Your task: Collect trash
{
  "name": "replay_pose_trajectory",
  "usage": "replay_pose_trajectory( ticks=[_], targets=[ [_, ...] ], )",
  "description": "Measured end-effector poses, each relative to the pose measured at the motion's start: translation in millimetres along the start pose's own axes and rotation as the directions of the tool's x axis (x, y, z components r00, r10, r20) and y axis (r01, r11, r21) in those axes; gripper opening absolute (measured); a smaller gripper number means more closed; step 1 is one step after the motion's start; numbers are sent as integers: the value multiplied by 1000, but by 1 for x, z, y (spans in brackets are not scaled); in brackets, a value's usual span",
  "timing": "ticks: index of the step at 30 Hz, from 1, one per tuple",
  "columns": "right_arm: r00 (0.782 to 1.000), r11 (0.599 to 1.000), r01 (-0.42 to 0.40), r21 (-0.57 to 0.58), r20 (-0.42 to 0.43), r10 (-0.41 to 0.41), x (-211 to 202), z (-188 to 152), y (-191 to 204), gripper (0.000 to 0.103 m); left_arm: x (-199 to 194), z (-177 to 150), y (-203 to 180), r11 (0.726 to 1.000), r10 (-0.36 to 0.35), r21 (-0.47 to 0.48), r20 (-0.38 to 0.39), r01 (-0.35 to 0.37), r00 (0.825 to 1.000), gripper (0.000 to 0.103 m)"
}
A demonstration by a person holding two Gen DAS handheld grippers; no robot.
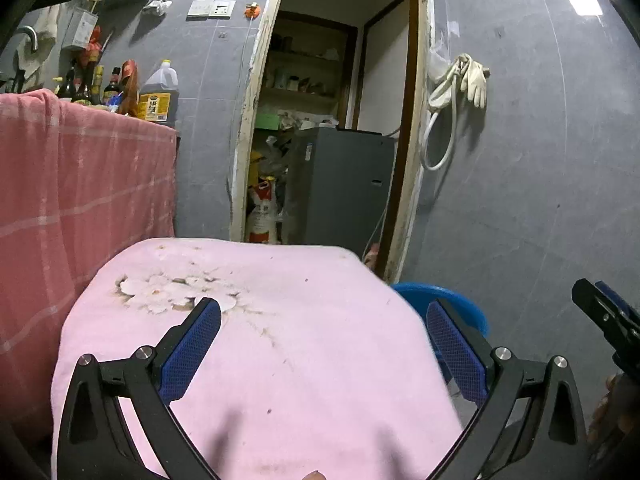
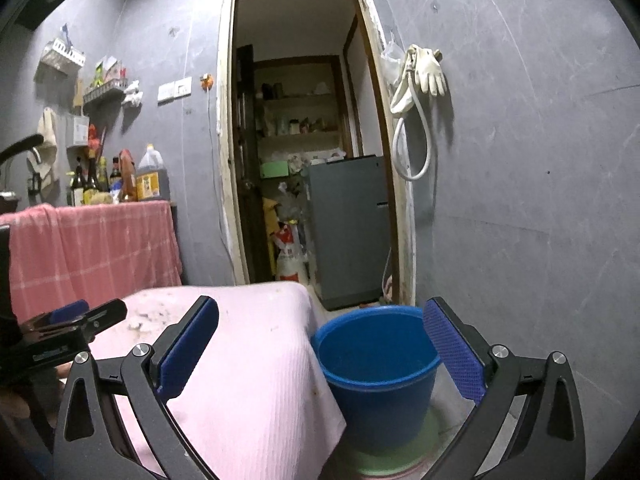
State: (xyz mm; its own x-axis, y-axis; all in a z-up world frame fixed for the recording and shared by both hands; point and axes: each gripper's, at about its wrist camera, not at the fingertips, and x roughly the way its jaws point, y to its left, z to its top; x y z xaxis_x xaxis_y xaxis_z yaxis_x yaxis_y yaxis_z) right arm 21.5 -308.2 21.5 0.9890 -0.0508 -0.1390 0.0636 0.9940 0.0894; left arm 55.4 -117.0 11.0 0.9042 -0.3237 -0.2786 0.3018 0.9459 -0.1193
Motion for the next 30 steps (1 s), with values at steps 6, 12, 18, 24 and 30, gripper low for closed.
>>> replay_pose_trajectory(
  ticks=[6, 12, 18, 24, 30],
  targets=[
    [999, 1000, 13, 18, -37, -12, 4, -15, -3, 103, -2, -15, 0, 1000, 22, 18, -6, -22, 1000, 101],
    [998, 999, 15, 31, -68, -13, 8, -24, -8, 103, -1, -21, 1, 999, 30, 22, -13, -30, 999, 101],
    [996, 999, 16, 38, -86, -13, 10, -29, -10, 103, 0, -23, 1, 999, 32, 30, -16, -31, 999, 101],
    [996, 999, 14, 36, -91, -10, 11, -29, -10, 103, 0, -24, 2, 999, 32, 33, -16, -31, 999, 101],
    [996, 999, 13, 34, -91, -10, 11, -29, -9, 103, 1, -24, 3, 999, 30, 37, -16, -29, 999, 101]
  ],
)
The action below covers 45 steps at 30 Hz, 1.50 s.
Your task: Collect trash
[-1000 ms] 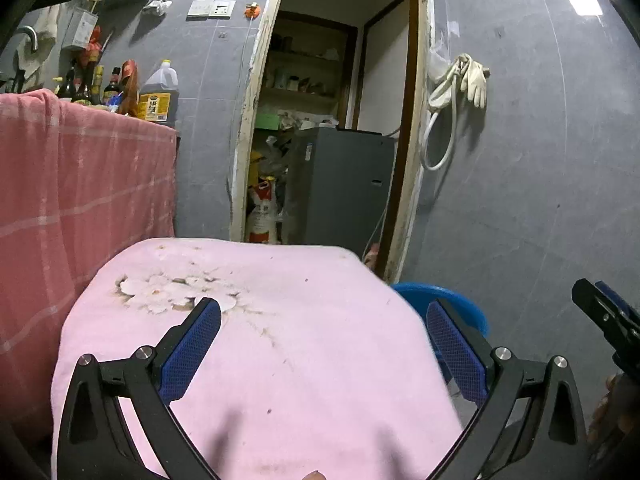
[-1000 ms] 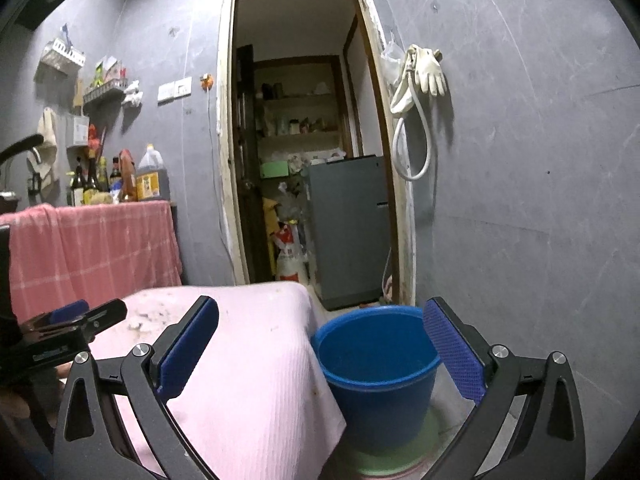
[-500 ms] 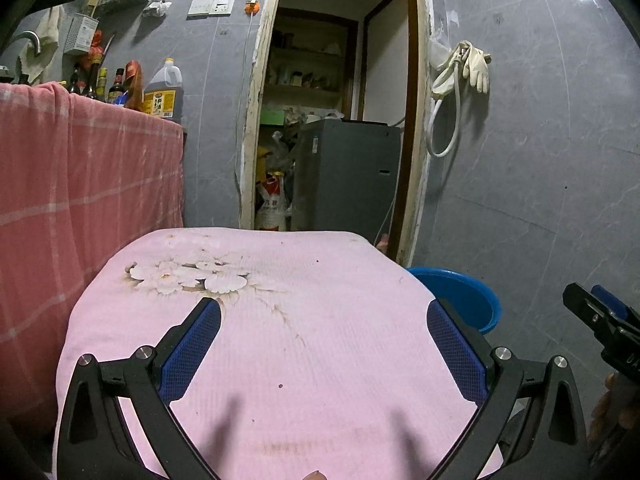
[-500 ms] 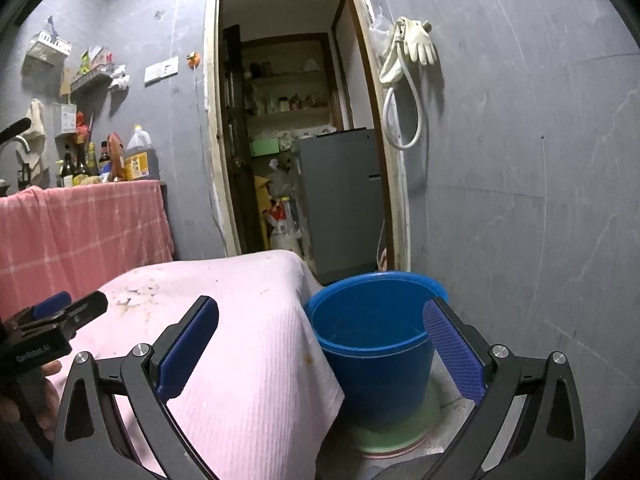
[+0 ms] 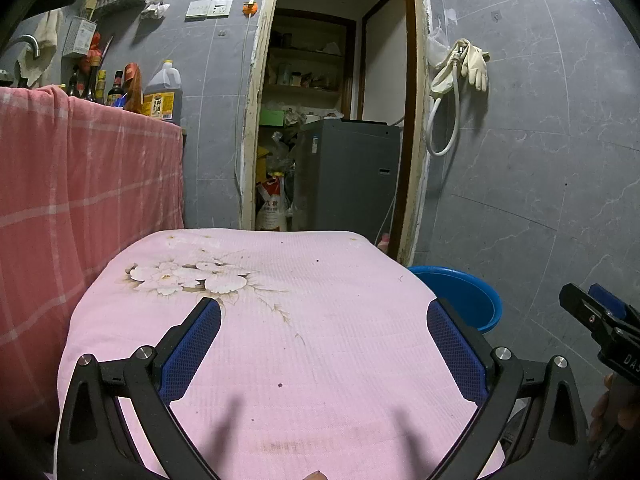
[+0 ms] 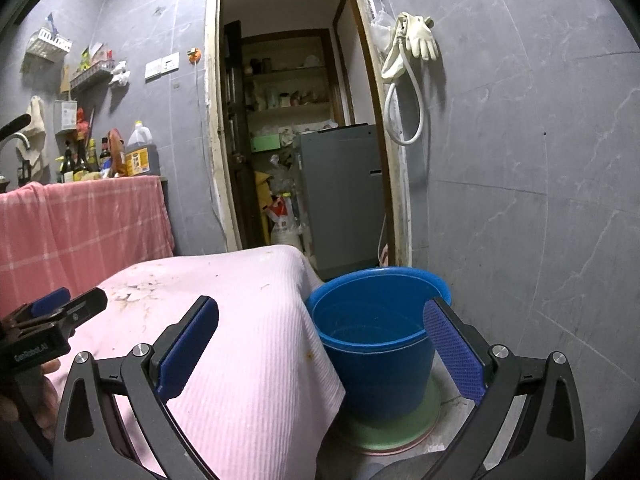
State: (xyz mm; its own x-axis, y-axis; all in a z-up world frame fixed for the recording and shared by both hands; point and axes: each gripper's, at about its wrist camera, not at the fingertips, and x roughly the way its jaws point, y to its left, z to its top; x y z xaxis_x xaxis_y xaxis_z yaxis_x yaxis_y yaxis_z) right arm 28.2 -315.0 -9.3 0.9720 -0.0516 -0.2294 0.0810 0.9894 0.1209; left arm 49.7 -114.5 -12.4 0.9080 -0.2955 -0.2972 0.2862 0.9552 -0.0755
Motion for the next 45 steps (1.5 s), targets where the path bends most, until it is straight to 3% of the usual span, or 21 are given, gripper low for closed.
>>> replay_pose_trajectory(
  ticks=[45],
  targets=[
    [1000, 1000, 1, 0, 0, -1, 0, 0, 2, 103, -1, -1, 3, 1000, -3, -6, -1, 3, 1000, 101]
  ],
)
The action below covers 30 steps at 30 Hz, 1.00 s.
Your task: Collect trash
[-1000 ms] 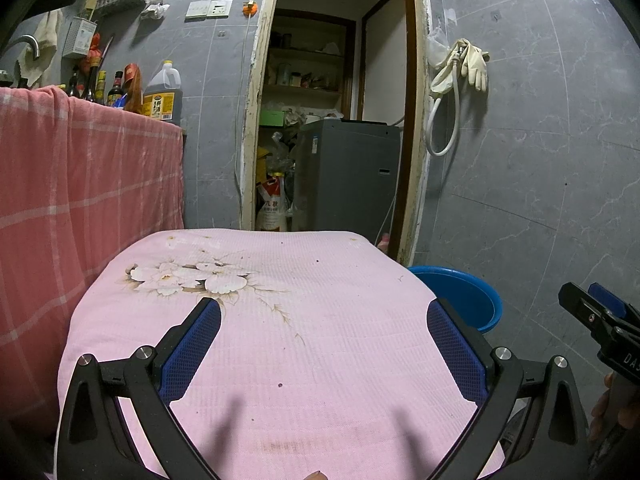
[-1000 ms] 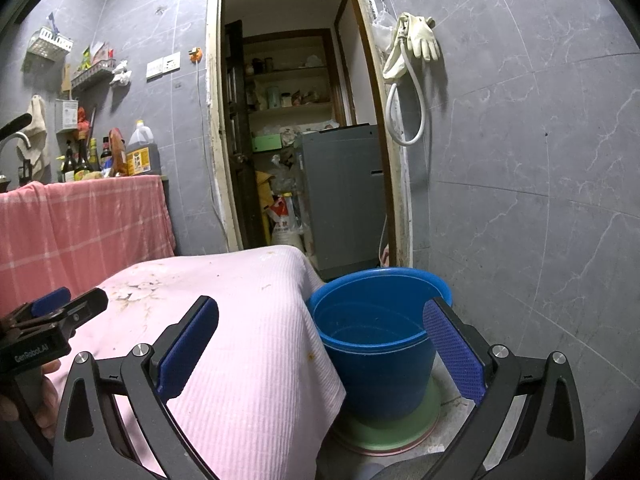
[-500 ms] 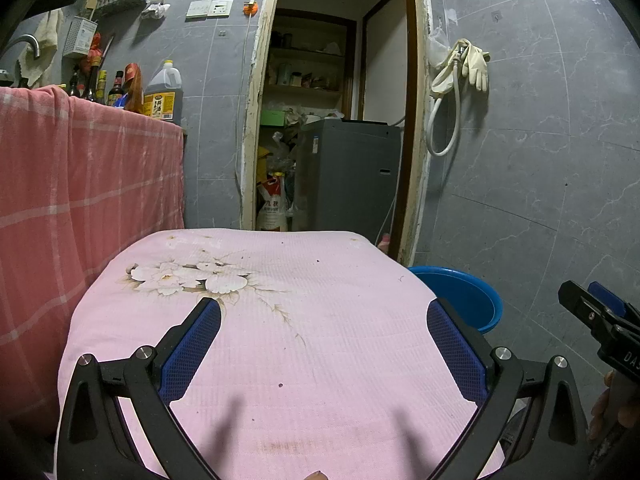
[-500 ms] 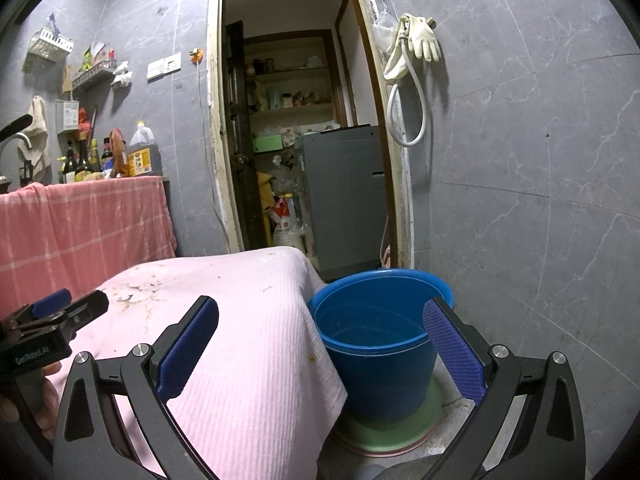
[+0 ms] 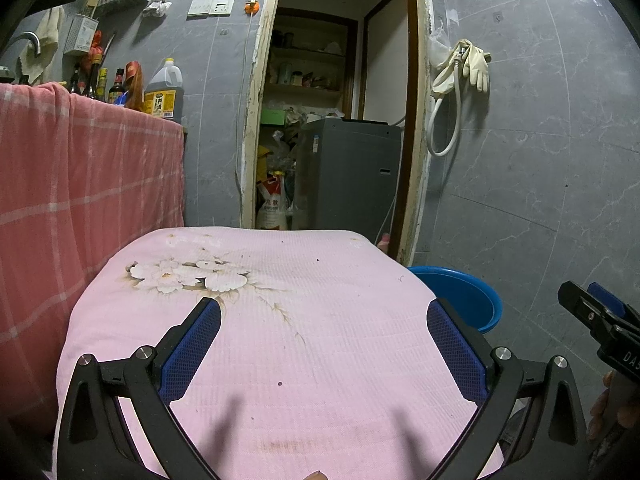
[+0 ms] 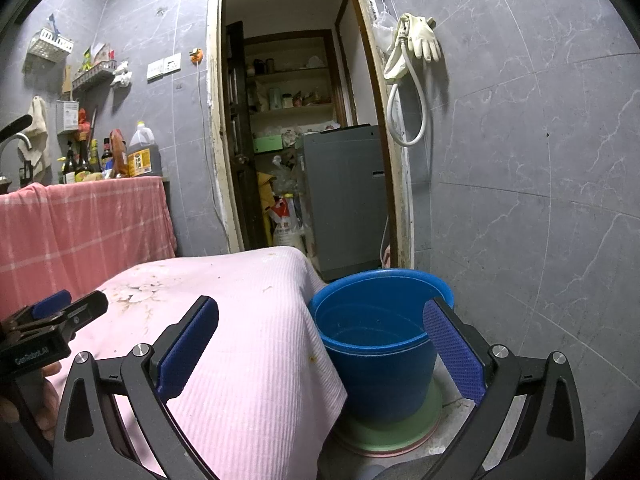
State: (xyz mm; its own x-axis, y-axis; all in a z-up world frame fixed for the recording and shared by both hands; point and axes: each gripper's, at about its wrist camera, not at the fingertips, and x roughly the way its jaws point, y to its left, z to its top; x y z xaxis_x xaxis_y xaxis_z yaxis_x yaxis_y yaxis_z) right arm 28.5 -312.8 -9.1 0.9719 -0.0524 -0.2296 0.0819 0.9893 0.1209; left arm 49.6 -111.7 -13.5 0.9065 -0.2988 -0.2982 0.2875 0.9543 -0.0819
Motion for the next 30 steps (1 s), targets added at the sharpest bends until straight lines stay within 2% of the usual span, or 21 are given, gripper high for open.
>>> replay_pose_trajectory(
  ticks=[30],
  targets=[
    [1000, 1000, -6, -1, -6, 6, 1, 1, 1, 103, 0, -4, -6, 1000, 2, -15, -3, -2, 1000, 101]
  ],
)
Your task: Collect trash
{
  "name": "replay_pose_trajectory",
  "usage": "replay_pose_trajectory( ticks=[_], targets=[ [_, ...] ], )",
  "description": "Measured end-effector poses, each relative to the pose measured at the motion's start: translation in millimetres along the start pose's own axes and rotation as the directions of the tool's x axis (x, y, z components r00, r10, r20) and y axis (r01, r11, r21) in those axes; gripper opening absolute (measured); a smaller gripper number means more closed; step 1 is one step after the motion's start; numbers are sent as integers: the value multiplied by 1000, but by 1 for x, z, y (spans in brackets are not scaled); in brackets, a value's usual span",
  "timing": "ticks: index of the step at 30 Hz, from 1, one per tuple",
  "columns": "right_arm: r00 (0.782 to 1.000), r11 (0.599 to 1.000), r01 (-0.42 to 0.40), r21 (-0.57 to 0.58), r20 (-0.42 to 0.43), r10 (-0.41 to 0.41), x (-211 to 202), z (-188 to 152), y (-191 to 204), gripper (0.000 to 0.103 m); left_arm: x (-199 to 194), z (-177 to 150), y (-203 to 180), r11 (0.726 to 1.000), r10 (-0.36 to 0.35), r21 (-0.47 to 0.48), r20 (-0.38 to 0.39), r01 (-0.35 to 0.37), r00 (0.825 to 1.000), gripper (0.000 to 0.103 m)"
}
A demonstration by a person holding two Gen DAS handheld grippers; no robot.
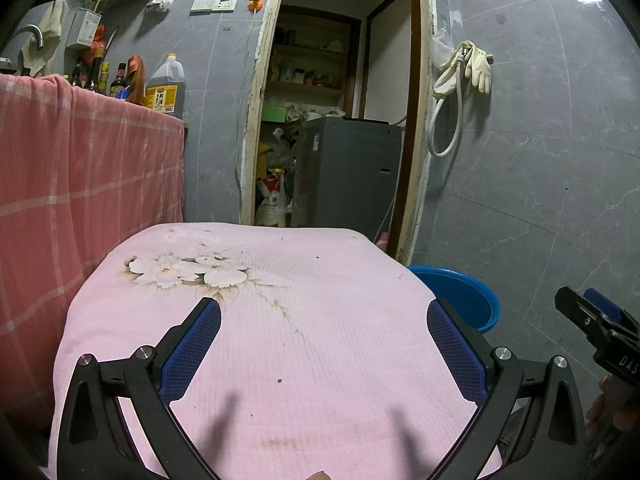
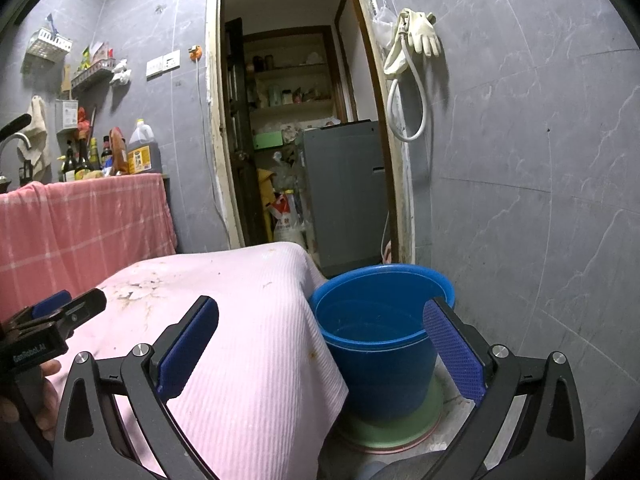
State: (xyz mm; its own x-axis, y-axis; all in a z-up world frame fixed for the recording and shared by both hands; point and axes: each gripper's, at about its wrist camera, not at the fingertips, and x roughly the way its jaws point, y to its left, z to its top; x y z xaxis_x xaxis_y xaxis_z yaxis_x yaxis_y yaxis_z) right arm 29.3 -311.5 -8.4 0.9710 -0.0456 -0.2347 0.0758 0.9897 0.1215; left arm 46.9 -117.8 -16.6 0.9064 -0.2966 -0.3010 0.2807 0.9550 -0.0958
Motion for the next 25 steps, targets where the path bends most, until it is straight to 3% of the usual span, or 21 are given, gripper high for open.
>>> replay_pose_trajectory(
  ticks=[6, 25],
  targets=[
    [1000, 1000, 0, -4, -1, 0, -1, -1, 1, 103, 2, 0, -3, 1000, 31, -4, -14, -31, 999, 101],
    [1000, 1000, -2, -3, -3, 2, 0, -1, 0, 103, 3, 0, -5, 999, 33, -25, -32, -34, 999, 101]
  ],
)
